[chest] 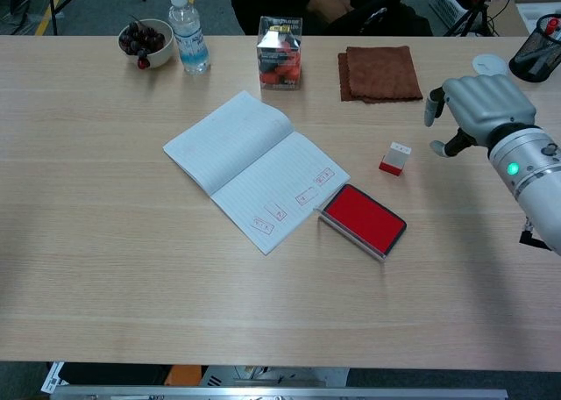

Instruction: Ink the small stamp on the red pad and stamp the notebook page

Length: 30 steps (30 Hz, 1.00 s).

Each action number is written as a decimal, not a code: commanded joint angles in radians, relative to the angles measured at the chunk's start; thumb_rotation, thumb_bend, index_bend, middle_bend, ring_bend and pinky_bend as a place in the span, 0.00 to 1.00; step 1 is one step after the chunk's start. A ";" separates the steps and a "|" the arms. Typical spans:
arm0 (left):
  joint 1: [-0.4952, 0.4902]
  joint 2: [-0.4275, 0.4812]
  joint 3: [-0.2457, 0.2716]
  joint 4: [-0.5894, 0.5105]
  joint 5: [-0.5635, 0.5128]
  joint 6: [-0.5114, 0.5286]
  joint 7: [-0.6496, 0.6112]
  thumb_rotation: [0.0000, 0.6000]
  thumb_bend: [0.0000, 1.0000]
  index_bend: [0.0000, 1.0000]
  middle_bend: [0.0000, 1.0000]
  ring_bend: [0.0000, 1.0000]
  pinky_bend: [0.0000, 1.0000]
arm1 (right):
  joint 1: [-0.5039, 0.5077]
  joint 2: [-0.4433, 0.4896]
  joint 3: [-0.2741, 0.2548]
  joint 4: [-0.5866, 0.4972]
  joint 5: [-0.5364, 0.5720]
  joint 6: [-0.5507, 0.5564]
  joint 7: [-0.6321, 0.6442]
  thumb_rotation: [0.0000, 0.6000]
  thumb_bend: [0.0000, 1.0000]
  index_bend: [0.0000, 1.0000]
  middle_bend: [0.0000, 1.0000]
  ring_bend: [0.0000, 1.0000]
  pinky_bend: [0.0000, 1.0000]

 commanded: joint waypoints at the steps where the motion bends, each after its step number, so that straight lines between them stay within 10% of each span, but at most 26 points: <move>1: -0.003 0.002 0.002 0.000 0.003 -0.005 0.001 1.00 0.27 0.04 0.05 0.03 0.06 | 0.033 -0.049 0.007 0.032 0.041 0.009 -0.036 1.00 0.23 0.48 0.40 0.27 0.29; 30: -0.011 0.023 0.013 0.021 -0.008 -0.032 -0.051 1.00 0.27 0.04 0.05 0.03 0.06 | 0.124 -0.234 0.004 0.239 0.139 0.042 -0.109 1.00 0.21 0.48 0.40 0.27 0.29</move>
